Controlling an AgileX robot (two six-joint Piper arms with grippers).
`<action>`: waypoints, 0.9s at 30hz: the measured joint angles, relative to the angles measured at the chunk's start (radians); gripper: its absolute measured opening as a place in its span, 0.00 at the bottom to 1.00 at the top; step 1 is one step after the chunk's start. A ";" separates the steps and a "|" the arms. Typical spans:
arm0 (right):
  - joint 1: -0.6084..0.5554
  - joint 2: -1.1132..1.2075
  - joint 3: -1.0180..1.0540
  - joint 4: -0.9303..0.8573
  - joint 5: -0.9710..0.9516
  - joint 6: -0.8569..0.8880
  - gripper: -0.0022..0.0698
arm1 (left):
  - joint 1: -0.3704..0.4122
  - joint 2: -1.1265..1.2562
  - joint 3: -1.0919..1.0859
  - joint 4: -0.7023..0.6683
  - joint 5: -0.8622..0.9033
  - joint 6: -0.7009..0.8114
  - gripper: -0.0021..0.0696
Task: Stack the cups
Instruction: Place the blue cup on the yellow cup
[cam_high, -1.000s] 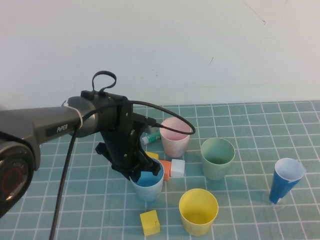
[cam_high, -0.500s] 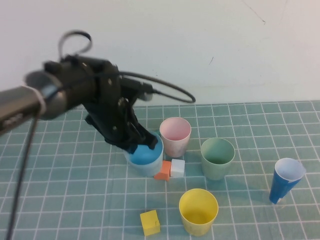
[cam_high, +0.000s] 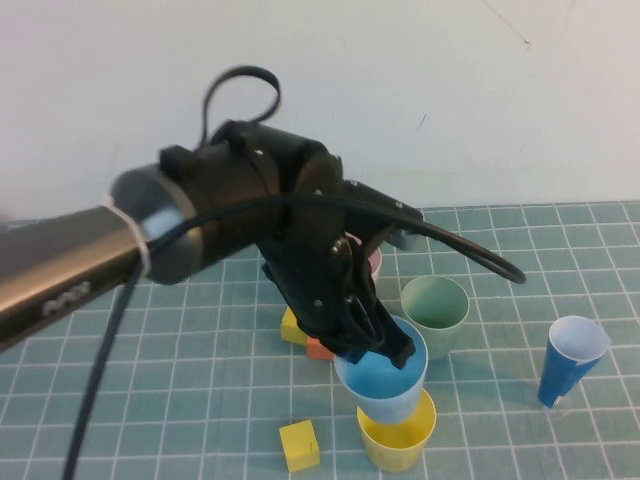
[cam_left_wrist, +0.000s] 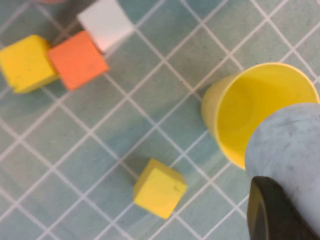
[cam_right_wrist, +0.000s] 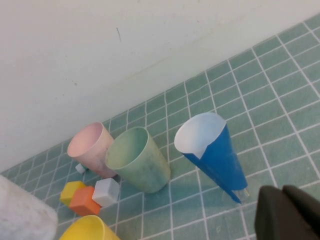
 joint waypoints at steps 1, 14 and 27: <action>0.000 0.000 0.000 0.000 0.000 0.000 0.03 | -0.004 0.014 0.000 -0.003 -0.005 -0.007 0.04; 0.000 0.000 0.000 0.002 0.000 -0.002 0.03 | -0.009 0.128 0.000 -0.016 -0.093 -0.026 0.09; 0.000 0.000 -0.112 0.192 0.128 -0.344 0.03 | 0.014 0.078 0.000 0.010 -0.131 -0.048 0.37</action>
